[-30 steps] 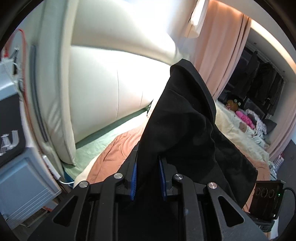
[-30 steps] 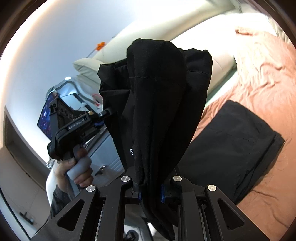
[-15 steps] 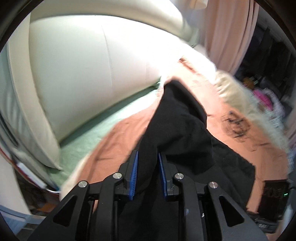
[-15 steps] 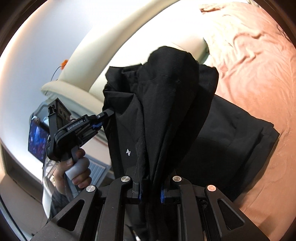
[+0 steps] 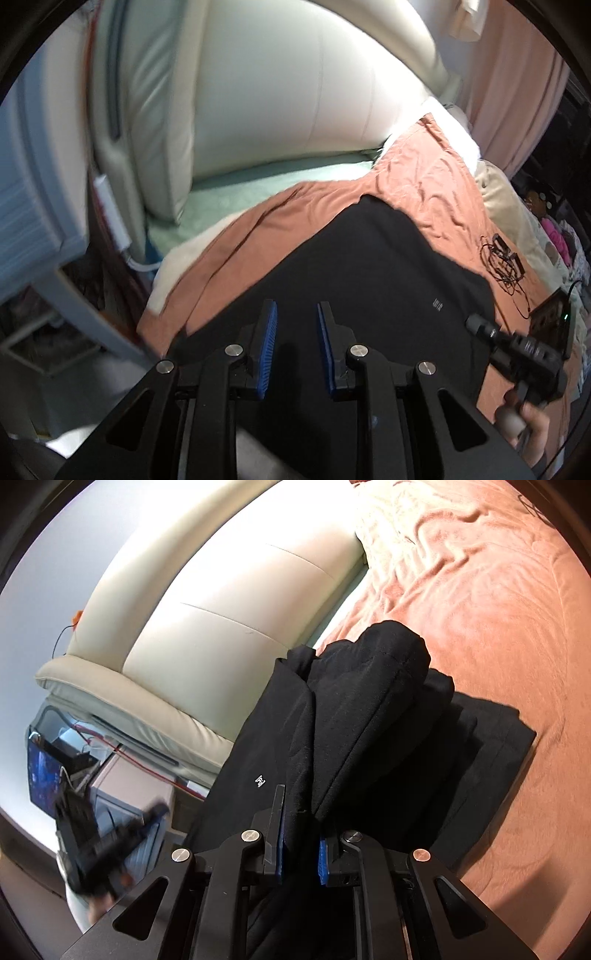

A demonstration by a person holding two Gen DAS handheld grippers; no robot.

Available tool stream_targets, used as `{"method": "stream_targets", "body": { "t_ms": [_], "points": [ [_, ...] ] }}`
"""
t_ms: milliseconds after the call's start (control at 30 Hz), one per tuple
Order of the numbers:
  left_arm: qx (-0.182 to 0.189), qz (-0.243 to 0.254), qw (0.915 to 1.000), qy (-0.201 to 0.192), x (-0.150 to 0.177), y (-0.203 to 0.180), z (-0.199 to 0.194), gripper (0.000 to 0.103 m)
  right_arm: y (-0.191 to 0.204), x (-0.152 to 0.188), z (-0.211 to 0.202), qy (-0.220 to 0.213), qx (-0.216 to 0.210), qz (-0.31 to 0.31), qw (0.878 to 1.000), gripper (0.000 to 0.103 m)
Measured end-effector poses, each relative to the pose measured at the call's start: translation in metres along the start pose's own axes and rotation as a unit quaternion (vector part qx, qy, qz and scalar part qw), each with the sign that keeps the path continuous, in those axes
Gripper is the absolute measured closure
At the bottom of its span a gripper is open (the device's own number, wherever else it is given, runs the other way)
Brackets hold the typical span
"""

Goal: Fold large clothes
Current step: 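Lower the shirt onto the folded black garment and open both tools, then withdraw both open tools up and away from the stacked clothes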

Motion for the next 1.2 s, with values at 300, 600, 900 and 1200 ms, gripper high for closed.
{"method": "stream_targets", "body": {
  "t_ms": [300,600,900,1200],
  "points": [
    [-0.004,-0.018,0.9997,0.013,0.045,0.009,0.002,0.080,-0.031,0.002,0.010,0.013,0.043,0.015,0.999,0.076],
    [0.017,-0.007,0.9998,0.007,0.049,-0.019,-0.014,0.080,-0.021,0.000,-0.035,-0.007,0.091,-0.015,0.996,0.050],
    [-0.017,0.018,0.9994,0.022,0.040,-0.055,0.016,0.080,0.049,0.003,-0.031,0.002,0.049,-0.141,0.989,0.047],
    [-0.018,0.048,0.9974,0.051,0.062,-0.077,0.030,0.080,0.025,0.014,0.009,0.043,0.142,-0.173,0.974,0.055]
  ]
}}
Point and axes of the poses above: each gripper's, at about its wrist camera, not at the fingertips, and z roughly the way its jaws point, y to its left, x to its underside, the point moved 2 cm from there along z, roughly the way its jaws point, and after that the axes turned 4 degrees about -y, right-handed, at the moved point
